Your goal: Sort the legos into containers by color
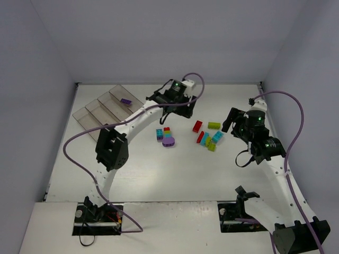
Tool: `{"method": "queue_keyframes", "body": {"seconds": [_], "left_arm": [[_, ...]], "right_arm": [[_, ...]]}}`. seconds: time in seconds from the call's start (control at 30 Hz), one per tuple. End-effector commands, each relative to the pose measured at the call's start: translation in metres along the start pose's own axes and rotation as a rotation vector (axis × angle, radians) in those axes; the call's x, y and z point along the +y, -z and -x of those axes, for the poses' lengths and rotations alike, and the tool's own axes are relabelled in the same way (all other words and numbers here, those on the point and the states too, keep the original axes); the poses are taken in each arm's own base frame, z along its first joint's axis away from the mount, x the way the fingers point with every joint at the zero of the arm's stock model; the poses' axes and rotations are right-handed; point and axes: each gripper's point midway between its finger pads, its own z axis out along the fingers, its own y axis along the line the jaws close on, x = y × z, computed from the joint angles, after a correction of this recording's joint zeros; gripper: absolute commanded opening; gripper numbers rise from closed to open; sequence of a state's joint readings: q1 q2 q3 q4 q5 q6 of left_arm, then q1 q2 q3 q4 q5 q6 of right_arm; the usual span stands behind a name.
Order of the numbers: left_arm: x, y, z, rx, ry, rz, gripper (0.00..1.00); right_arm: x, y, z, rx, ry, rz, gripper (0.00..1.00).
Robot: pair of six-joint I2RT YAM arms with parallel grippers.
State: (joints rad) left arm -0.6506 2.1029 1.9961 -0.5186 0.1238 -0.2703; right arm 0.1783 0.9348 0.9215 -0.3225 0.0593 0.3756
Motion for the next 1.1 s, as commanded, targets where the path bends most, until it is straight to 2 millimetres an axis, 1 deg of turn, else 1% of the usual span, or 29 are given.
{"method": "queue_keyframes", "body": {"seconds": [0.0,0.03,0.07,0.1,0.13,0.17,0.2,0.23,0.27,0.3,0.33,0.4,0.43,0.57,0.6,0.83,0.97,1.0,1.07], "left_arm": [[-0.022,-0.005,0.016,-0.043,-0.062,-0.046,0.64],[-0.034,-0.017,0.007,-0.025,-0.068,-0.057,0.64],[-0.041,-0.019,0.013,-0.042,-0.069,-0.064,0.64],[-0.046,-0.023,0.013,-0.044,-0.071,-0.070,0.64],[-0.053,-0.035,0.005,-0.029,-0.070,-0.076,0.64],[-0.058,-0.037,0.011,-0.046,-0.070,-0.085,0.64],[-0.060,-0.041,0.012,-0.046,-0.069,-0.085,0.64],[-0.060,-0.052,0.003,-0.023,-0.069,-0.080,0.64],[-0.063,-0.056,0.002,-0.021,-0.071,-0.078,0.64],[-0.062,-0.057,0.008,-0.036,-0.070,-0.066,0.64],[-0.061,-0.067,0.000,-0.017,-0.068,-0.058,0.64],[-0.062,-0.072,0.001,-0.023,-0.062,-0.058,0.64],[-0.062,-0.079,-0.002,-0.023,-0.053,-0.058,0.64],[-0.068,-0.090,-0.007,-0.026,-0.048,-0.073,0.64],[-0.072,-0.091,-0.008,-0.027,-0.052,-0.079,0.64],[-0.075,-0.108,-0.024,-0.002,-0.049,-0.077,0.62],[-0.068,-0.111,-0.028,0.002,-0.051,-0.032,0.52],[-0.066,-0.110,-0.028,-0.001,-0.051,-0.022,0.44],[-0.061,-0.104,-0.020,-0.023,-0.049,0.007,0.34]], "right_arm": [[0.004,0.003,0.004,-0.030,-0.024,0.020,0.82],[0.004,0.003,0.003,-0.028,-0.024,0.021,0.82],[0.002,0.003,0.002,-0.026,-0.023,0.017,0.82],[0.002,0.003,0.001,-0.025,-0.025,0.016,0.82],[0.002,0.003,0.000,-0.023,-0.023,0.015,0.82],[0.001,0.003,-0.002,-0.020,-0.022,0.012,0.82],[0.001,0.003,-0.002,-0.019,-0.022,0.014,0.82],[0.000,0.003,-0.004,-0.016,-0.023,0.012,0.82],[-0.001,0.003,-0.005,-0.014,-0.024,0.011,0.82],[-0.001,0.004,-0.006,-0.013,-0.026,0.011,0.82],[-0.001,0.004,-0.007,-0.013,-0.027,0.013,0.82],[-0.001,0.004,-0.010,-0.005,-0.031,0.014,0.82],[-0.001,0.004,-0.011,-0.005,-0.033,0.014,0.82],[-0.002,0.004,-0.015,0.002,-0.038,0.016,0.82],[-0.002,0.003,-0.017,0.008,-0.037,0.015,0.82],[-0.002,0.002,-0.022,0.022,-0.043,0.019,0.82],[-0.003,0.002,-0.024,0.025,-0.038,0.016,0.82],[-0.003,0.002,-0.023,0.023,-0.038,0.015,0.82],[-0.004,0.001,-0.024,0.025,-0.035,0.012,0.82]]}}
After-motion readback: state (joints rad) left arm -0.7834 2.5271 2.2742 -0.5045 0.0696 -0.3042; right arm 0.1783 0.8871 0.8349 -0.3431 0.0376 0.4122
